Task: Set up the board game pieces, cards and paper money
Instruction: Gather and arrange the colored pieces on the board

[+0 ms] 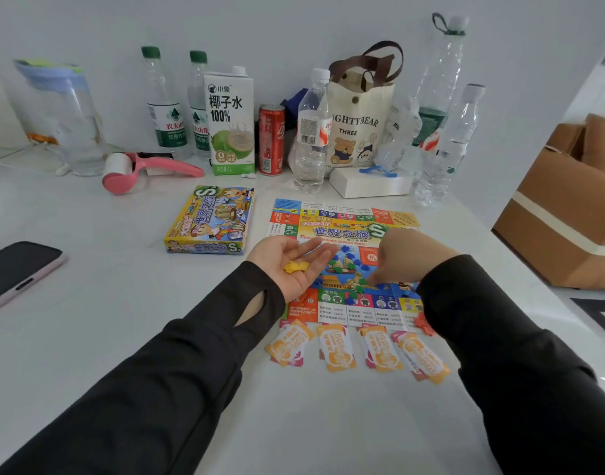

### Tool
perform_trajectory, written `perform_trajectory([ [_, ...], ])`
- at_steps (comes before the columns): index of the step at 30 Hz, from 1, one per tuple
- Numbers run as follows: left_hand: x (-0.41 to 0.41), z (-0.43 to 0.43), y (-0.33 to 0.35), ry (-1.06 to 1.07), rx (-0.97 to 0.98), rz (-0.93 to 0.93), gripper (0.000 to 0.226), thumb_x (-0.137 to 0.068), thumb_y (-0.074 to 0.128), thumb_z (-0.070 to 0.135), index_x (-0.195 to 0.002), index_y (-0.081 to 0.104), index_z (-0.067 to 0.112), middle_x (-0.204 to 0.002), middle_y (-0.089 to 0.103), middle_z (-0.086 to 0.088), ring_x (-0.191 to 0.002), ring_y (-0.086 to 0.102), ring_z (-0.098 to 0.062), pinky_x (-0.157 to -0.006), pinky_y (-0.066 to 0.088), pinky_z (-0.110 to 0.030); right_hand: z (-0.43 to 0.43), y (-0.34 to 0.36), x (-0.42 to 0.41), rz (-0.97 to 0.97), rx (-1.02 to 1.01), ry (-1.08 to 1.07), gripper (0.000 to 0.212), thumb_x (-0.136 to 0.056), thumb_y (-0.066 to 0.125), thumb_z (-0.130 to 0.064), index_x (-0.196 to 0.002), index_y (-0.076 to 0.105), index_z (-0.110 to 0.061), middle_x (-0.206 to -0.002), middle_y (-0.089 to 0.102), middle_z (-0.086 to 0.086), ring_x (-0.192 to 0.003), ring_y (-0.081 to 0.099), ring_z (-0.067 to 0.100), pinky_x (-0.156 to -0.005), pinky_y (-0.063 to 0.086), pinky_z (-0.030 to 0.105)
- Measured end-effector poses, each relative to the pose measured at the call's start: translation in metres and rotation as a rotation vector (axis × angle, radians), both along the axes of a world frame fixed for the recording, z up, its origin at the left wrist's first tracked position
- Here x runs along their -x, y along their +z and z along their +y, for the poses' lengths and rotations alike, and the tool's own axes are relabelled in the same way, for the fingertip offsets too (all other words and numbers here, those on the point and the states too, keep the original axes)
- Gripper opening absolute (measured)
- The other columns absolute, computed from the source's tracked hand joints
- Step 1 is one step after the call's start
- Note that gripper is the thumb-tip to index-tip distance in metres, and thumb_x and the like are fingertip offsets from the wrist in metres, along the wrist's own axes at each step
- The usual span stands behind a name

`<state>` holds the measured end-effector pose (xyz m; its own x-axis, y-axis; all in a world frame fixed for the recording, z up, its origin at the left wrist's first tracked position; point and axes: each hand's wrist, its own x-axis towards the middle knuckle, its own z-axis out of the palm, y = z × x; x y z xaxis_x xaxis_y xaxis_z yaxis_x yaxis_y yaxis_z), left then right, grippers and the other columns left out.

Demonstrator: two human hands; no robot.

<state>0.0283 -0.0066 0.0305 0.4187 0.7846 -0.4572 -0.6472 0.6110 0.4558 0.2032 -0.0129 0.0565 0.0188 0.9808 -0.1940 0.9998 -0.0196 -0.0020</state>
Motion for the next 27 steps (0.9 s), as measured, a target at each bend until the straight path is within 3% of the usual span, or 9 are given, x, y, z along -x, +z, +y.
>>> perform_trajectory([
  [3, 0.002, 0.001, 0.000, 0.010, -0.001, 0.005, 0.033, -0.098, 0.033, 0.011, -0.090, 0.059, -0.009, -0.085, 0.066, -0.025, -0.076, 0.064, -0.032, -0.064, 0.056, -0.031, 0.002, -0.003, 0.001, -0.022, -0.034, -0.003, 0.047, -0.078, 0.071, -0.036, -0.058, 0.037, -0.011, -0.060, 0.040, -0.001, -0.063, 0.044, 0.018, -0.054, 0.033, 0.024],
  [6, 0.002, 0.002, 0.000, 0.017, 0.001, 0.004, 0.033, -0.098, 0.033, 0.011, -0.090, 0.059, -0.009, -0.091, 0.065, -0.024, -0.077, 0.064, -0.032, -0.057, 0.057, -0.031, 0.004, -0.005, 0.004, -0.028, -0.032, -0.007, 0.035, -0.076, 0.074, -0.033, -0.075, 0.047, -0.010, -0.068, 0.046, 0.000, -0.077, 0.050, 0.021, -0.068, 0.041, 0.029],
  [10, 0.002, 0.001, -0.001, 0.021, 0.003, 0.018, 0.033, -0.099, 0.033, 0.011, -0.093, 0.058, -0.009, -0.093, 0.064, -0.024, -0.078, 0.064, -0.032, -0.062, 0.056, -0.031, 0.006, -0.008, 0.007, 0.013, -0.048, -0.013, 0.027, -0.075, 0.076, -0.025, -0.089, 0.060, -0.009, -0.084, 0.055, 0.004, -0.083, 0.054, 0.022, -0.074, 0.046, 0.029],
  [13, 0.002, 0.001, 0.000, 0.020, -0.002, 0.031, 0.033, -0.098, 0.033, 0.011, -0.094, 0.058, -0.009, -0.096, 0.064, -0.024, -0.078, 0.064, -0.032, -0.062, 0.055, -0.031, 0.008, -0.006, 0.007, 0.060, -0.071, -0.029, 0.022, -0.076, 0.074, -0.022, -0.088, 0.066, -0.005, -0.086, 0.062, 0.006, -0.084, 0.058, 0.021, -0.075, 0.048, 0.029],
  [15, 0.001, 0.001, 0.001, 0.027, 0.000, 0.031, 0.033, -0.098, 0.032, 0.012, -0.093, 0.058, -0.009, -0.099, 0.063, -0.025, -0.081, 0.063, -0.034, -0.065, 0.053, -0.035, 0.006, 0.002, 0.010, 0.158, -0.169, -0.006, 0.015, -0.079, 0.072, -0.021, -0.077, 0.066, -0.007, -0.083, 0.066, 0.006, -0.080, 0.061, 0.020, -0.072, 0.049, 0.028],
  [19, -0.002, -0.001, 0.006, 0.011, -0.001, 0.049, 0.035, -0.098, 0.030, 0.009, -0.087, 0.058, -0.009, -0.091, 0.062, -0.026, -0.089, 0.060, -0.037, -0.079, 0.050, -0.039, -0.007, 0.023, 0.032, 0.629, -0.488, 0.087, 0.011, -0.078, 0.072, -0.020, -0.070, 0.067, -0.016, -0.066, 0.061, -0.006, -0.061, 0.057, 0.007, -0.055, 0.044, 0.012],
  [22, -0.004, -0.005, 0.009, 0.024, 0.010, 0.046, 0.036, -0.097, 0.031, 0.007, -0.078, 0.057, -0.008, -0.076, 0.064, -0.027, -0.078, 0.060, -0.038, -0.081, 0.049, -0.042, -0.013, 0.021, 0.048, 0.622, -0.429, 0.200, 0.007, -0.081, 0.068, -0.016, -0.074, 0.068, -0.019, -0.069, 0.059, -0.012, -0.064, 0.054, 0.002, -0.054, 0.041, 0.005],
  [24, -0.003, -0.005, 0.008, 0.036, 0.044, 0.018, 0.037, -0.098, 0.033, 0.008, -0.077, 0.058, -0.009, -0.069, 0.064, -0.027, -0.076, 0.060, -0.036, -0.076, 0.052, -0.040, -0.011, 0.017, 0.049, 0.586, -0.437, 0.201, 0.008, -0.085, 0.063, -0.016, -0.083, 0.071, -0.018, -0.074, 0.058, -0.011, -0.068, 0.053, 0.001, -0.055, 0.039, 0.006],
  [27, -0.002, -0.004, 0.008, 0.025, 0.091, 0.001, 0.040, -0.099, 0.034, 0.015, -0.080, 0.061, -0.008, -0.064, 0.064, -0.024, -0.067, 0.063, -0.026, -0.055, 0.057, -0.028, -0.009, 0.020, 0.039, 0.637, -0.536, 0.164, 0.012, -0.088, 0.060, -0.018, -0.090, 0.072, -0.018, -0.077, 0.060, -0.010, -0.069, 0.052, -0.002, -0.057, 0.037, -0.001],
])
